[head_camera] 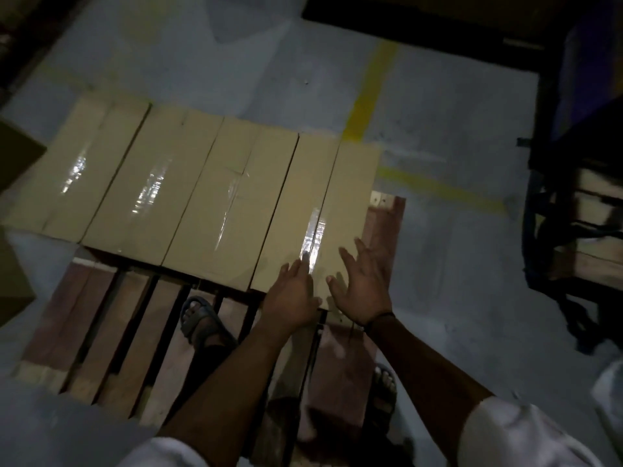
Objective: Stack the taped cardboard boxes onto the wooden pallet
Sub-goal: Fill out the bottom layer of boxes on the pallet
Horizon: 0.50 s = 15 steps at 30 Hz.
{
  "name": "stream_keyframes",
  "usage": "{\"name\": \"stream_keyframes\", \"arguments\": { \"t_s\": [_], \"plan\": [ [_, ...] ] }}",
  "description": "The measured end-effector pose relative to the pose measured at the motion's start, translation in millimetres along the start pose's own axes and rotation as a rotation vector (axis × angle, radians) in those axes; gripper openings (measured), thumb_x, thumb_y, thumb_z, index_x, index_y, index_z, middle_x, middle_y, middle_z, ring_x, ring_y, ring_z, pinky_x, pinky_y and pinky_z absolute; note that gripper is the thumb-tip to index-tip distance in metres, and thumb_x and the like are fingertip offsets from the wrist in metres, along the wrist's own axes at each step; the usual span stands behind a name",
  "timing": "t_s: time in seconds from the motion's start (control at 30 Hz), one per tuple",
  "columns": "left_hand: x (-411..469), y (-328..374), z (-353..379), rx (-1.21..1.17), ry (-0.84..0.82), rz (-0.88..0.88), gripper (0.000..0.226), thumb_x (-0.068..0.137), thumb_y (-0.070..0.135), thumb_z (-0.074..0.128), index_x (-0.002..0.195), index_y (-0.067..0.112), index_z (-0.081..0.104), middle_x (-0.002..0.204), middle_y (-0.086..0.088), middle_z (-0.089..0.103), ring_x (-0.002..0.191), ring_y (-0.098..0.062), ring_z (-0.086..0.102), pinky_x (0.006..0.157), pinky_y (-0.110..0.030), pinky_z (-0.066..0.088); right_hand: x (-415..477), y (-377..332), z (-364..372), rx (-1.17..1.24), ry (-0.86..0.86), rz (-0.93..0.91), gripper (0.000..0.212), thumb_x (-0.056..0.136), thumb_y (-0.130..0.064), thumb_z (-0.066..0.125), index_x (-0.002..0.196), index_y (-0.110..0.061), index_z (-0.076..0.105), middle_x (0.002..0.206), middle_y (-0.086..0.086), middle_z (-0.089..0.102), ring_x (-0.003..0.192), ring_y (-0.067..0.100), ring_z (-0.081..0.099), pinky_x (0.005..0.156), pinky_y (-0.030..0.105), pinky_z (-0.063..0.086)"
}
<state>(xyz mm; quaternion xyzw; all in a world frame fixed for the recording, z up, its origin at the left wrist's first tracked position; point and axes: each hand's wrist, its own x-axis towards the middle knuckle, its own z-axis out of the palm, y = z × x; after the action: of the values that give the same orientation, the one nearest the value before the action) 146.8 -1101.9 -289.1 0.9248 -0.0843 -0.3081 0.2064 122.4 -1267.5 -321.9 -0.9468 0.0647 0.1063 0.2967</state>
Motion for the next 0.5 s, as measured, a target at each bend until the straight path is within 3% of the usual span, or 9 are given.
{"name": "stream_keyframes", "arguments": {
  "t_s": [0.13,0.23,0.4,0.5],
  "plan": [
    [-58.1,48.7,-9.1,-0.02,0.086,-0.036,0.09,0.097,0.033,0.062,0.164,0.021,0.003,0.166,-0.008,0.025,0.155,-0.03,0.016,0.113,-0.042,0.036,-44.8,-15.2,-52.9,-0.022,-0.013,-0.053,0.062,0.094,-0.043,0.059,0.149,-0.016,0.047,0.163,0.013,0.026,0.149,0.035,0.023,0.121,0.045,0.022],
    [-99.1,84.0,-17.3,-0.078,0.126,-0.061,0.091,0.095,0.033,0.065,0.164,0.022,0.006,0.164,-0.014,0.029,0.151,-0.032,0.025,0.111,-0.044,0.041,-81.3,-29.2,-93.9,-0.011,-0.004,-0.093,0.059,0.096,-0.039,0.06,0.148,-0.016,0.048,0.162,0.013,0.028,0.149,0.034,0.022,0.12,0.045,0.021],
    [-156.5,128.1,-22.1,-0.173,0.19,-0.007,0.083,0.098,0.038,0.059,0.163,0.025,0.01,0.158,-0.016,0.039,0.145,-0.031,0.036,0.109,-0.048,0.044,-137.7,-42.2,-144.5,-0.004,0.082,-0.114,0.055,0.095,-0.039,0.052,0.144,-0.015,0.053,0.157,0.013,0.039,0.146,0.035,0.031,0.116,0.052,0.032],
    [-186.9,145.1,-23.2,-0.176,0.205,0.074,0.075,0.1,0.036,0.058,0.162,0.022,0.018,0.151,-0.015,0.047,0.137,-0.028,0.045,0.105,-0.041,0.046,-164.6,-44.1,-157.8,0.005,0.158,-0.107,0.055,0.091,-0.037,0.047,0.138,-0.01,0.058,0.148,0.018,0.049,0.138,0.037,0.041,0.113,0.052,0.039]
  ]
}}
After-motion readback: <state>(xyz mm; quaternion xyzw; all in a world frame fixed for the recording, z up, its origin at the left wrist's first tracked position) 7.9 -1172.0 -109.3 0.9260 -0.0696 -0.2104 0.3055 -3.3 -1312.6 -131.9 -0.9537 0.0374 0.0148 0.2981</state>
